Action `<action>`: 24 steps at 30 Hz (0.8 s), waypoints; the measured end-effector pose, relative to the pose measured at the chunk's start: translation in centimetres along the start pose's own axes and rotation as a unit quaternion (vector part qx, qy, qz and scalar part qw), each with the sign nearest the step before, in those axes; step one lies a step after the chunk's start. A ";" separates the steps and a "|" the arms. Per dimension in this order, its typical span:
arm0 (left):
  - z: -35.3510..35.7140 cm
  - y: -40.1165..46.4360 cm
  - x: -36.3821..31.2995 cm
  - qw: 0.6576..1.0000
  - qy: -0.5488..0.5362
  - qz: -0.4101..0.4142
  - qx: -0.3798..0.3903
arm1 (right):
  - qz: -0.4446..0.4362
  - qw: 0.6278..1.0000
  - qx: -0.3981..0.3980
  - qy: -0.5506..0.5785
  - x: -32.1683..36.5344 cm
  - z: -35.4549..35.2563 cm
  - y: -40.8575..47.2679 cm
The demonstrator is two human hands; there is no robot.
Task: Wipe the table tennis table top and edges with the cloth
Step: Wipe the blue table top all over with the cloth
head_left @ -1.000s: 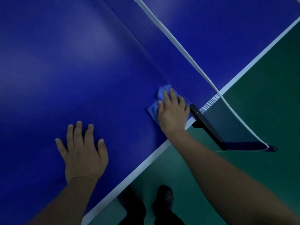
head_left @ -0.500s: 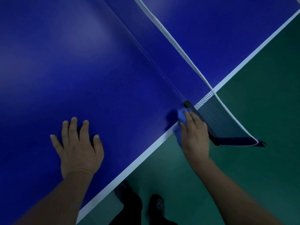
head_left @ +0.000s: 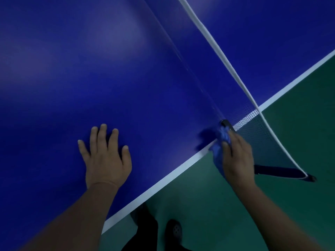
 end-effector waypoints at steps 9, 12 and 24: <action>-0.6 0.2 0.7 0.997 -0.066 -0.024 -0.026 | -0.302 0.952 0.019 -0.053 20.3 11.2 -1.1; -0.9 0.4 1.0 0.992 -0.111 -0.049 -0.033 | -0.439 0.889 0.130 -0.020 22.1 11.2 -9.3; -5.6 -11.0 8.4 0.988 -0.046 -0.124 -0.080 | -0.273 0.948 0.144 -0.071 27.5 16.2 0.0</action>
Point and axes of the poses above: each hand's wrist, its own y-axis towards the middle knuckle, its own z-axis out of the palm, x = y × z, the point moved 8 cm from there along y, towards the middle knuckle, and after that the axes turned 15 degrees about -x, right-handed, at the moved point
